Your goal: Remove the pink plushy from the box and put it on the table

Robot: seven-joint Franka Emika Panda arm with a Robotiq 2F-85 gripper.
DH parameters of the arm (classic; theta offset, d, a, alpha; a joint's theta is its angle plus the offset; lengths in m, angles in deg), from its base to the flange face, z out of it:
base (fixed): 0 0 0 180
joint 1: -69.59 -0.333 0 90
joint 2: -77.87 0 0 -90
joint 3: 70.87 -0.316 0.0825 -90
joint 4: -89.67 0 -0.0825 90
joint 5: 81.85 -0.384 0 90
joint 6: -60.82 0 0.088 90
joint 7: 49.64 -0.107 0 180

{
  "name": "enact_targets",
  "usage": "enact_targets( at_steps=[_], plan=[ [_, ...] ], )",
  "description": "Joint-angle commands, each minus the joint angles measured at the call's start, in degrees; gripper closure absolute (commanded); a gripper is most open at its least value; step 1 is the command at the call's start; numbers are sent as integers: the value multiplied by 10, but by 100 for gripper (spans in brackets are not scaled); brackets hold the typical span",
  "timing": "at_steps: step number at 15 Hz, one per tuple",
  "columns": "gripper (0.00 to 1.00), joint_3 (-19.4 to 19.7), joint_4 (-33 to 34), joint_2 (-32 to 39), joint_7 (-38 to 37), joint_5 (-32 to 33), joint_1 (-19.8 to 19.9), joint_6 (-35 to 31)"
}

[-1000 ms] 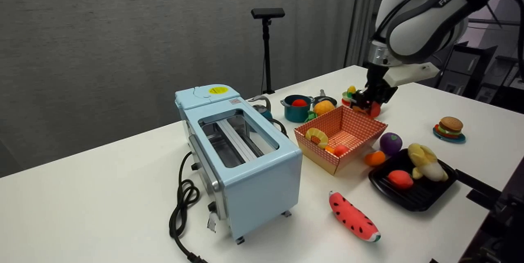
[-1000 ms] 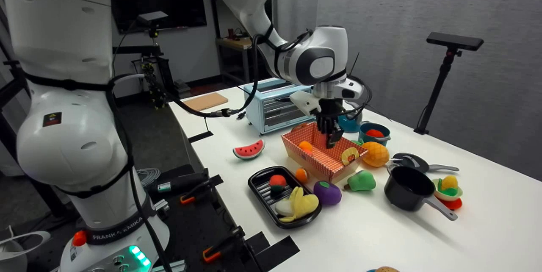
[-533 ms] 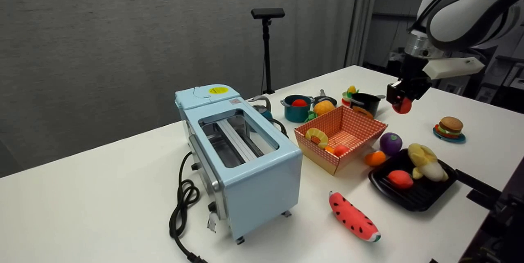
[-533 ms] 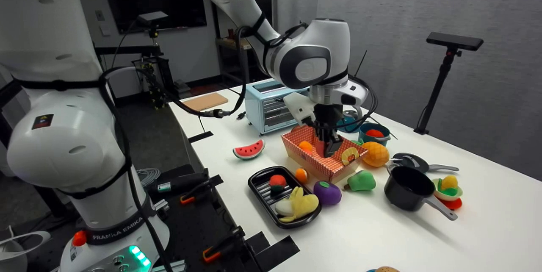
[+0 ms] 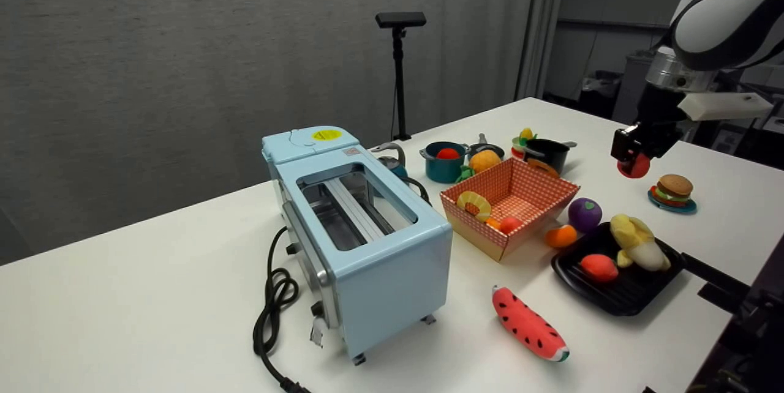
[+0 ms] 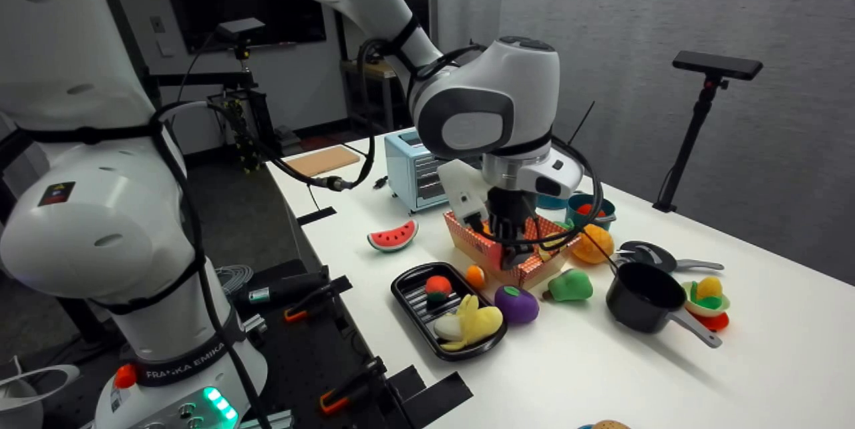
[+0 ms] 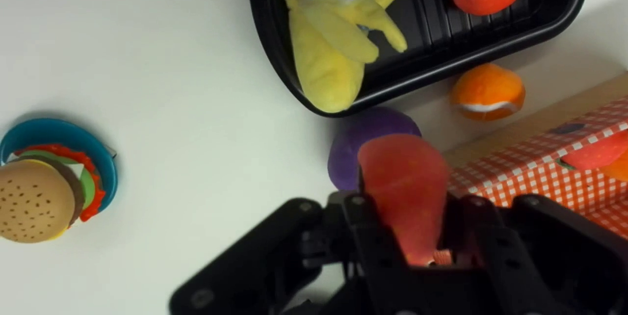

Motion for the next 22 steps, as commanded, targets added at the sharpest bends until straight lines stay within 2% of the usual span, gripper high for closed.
enact_targets(
  at_steps=[1,2,3,4,6,7,16,17,19,20,21,22],
  plan=[
    [96,7,-28,-21,57,-43,13,-9],
    [59,9,-27,-20,66,-54,15,-1],
    [58,11,-26,-20,76,-65,16,4],
    [76,7,-12,-1,45,-38,11,1],
    [62,9,-15,-1,56,-47,13,1],
    [58,9,-15,-1,57,-47,14,1],
    [58,9,-15,-1,57,-48,14,1],
    [33,9,-15,-1,57,-48,14,1],
    [26,9,-18,0,55,-45,14,-6],
    [26,8,-18,0,60,-49,13,-7],
    [61,8,-18,0,56,-46,13,-10],
    [57,8,-18,-1,57,-46,13,-10]
  ],
)
